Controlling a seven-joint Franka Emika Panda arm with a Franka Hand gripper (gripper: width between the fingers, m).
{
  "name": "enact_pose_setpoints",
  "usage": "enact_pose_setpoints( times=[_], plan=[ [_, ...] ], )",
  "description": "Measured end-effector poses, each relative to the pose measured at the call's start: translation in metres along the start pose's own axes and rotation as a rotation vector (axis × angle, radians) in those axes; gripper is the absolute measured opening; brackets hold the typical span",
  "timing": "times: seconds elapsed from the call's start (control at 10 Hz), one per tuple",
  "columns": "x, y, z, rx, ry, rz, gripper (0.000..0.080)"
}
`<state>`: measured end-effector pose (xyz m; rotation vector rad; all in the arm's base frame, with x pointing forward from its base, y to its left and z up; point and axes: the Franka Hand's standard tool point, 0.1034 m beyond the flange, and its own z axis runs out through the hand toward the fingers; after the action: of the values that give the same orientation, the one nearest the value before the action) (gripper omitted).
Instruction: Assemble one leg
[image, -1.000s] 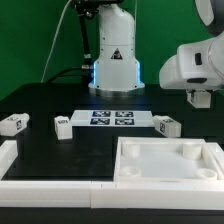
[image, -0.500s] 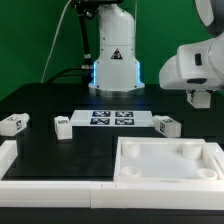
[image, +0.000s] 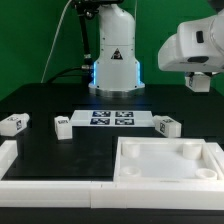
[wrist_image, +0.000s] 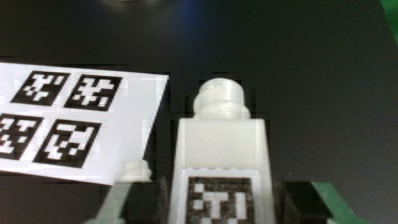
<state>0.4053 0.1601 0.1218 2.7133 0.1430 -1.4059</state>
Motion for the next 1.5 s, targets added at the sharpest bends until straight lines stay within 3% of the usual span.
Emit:
enact_pose_setpoints(
  times=[0.1, 0.2, 0.4, 0.6, 0.8, 1.1, 1.2, 1.4, 1.5],
  plan=[
    [0.006, -0.002, -0.002, 0.007, 0.046, 0.001, 0.0290],
    [0.013, -0.004, -0.009, 0.019, 0.169, 0.002, 0.0290],
    [0.011, -0.003, -0.010, 0.032, 0.335, 0.007, 0.0290],
    [0.029, 0.011, -0.035, 0.061, 0.554, -0.010, 0.0290],
    [0.038, 0.025, -0.053, 0.070, 0.719, -0.019, 0.0290],
    [0.049, 0.026, -0.076, 0.095, 0.976, -0.019, 0.0290],
    [0.048, 0.024, -0.074, 0.104, 1.085, -0.025, 0.0290],
    [0.048, 0.025, -0.068, 0.103, 1.106, -0.030, 0.0290],
    [0.053, 0.032, -0.078, 0.075, 1.116, -0.075, 0.0290]
  ],
)
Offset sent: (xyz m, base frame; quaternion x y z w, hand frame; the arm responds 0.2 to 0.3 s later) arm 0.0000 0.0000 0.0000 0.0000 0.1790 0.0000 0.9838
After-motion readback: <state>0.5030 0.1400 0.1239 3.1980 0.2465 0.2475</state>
